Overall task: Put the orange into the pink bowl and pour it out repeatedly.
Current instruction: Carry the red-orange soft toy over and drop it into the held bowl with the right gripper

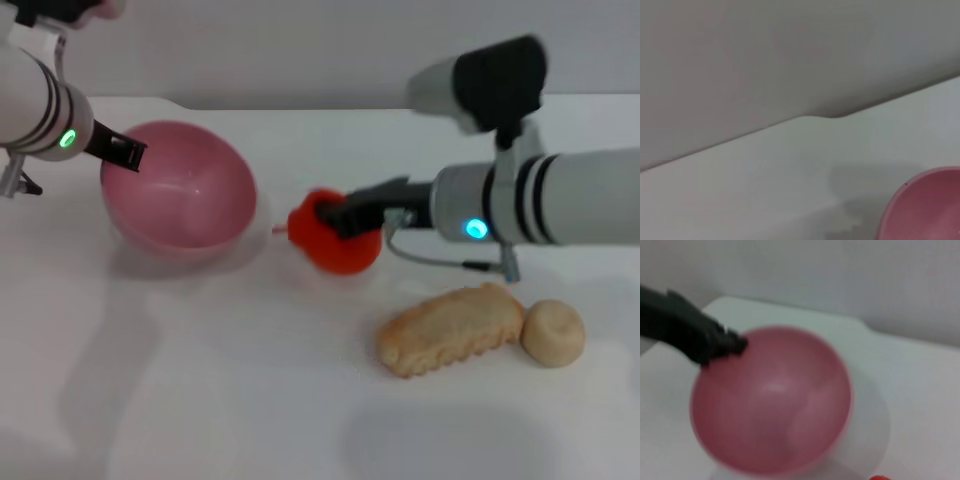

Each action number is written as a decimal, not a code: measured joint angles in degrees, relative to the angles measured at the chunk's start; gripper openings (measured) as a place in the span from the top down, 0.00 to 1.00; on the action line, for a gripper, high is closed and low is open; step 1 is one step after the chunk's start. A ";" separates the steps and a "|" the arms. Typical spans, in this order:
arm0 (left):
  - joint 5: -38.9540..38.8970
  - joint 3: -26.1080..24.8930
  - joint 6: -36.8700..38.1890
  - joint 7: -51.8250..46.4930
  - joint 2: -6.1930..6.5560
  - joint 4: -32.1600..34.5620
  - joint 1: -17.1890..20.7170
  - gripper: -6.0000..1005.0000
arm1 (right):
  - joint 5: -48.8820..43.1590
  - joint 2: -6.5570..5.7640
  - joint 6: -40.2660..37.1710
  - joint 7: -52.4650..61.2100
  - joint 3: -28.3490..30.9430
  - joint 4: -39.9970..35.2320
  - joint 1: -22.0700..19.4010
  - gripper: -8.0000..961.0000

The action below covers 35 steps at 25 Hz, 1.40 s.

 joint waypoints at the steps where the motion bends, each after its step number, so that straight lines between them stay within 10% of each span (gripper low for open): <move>1: -0.21 0.49 0.17 -0.22 -0.01 -0.75 -0.10 0.95 | -1.15 -0.01 0.70 0.50 0.60 -2.00 -0.70 0.90; 10: -5.40 3.68 3.28 -0.49 -0.20 -3.36 -0.46 0.95 | -7.26 0.26 4.88 2.55 6.00 -15.94 -4.63 0.93; 27: -11.54 6.97 5.86 0.04 -0.14 -4.05 -3.41 0.95 | -6.63 0.21 0.95 2.58 4.36 -10.34 -0.72 0.93; 35: -14.57 6.75 6.28 1.32 -0.03 -4.17 -3.60 0.95 | -6.55 0.18 0.26 2.38 4.76 -9.42 -0.53 0.58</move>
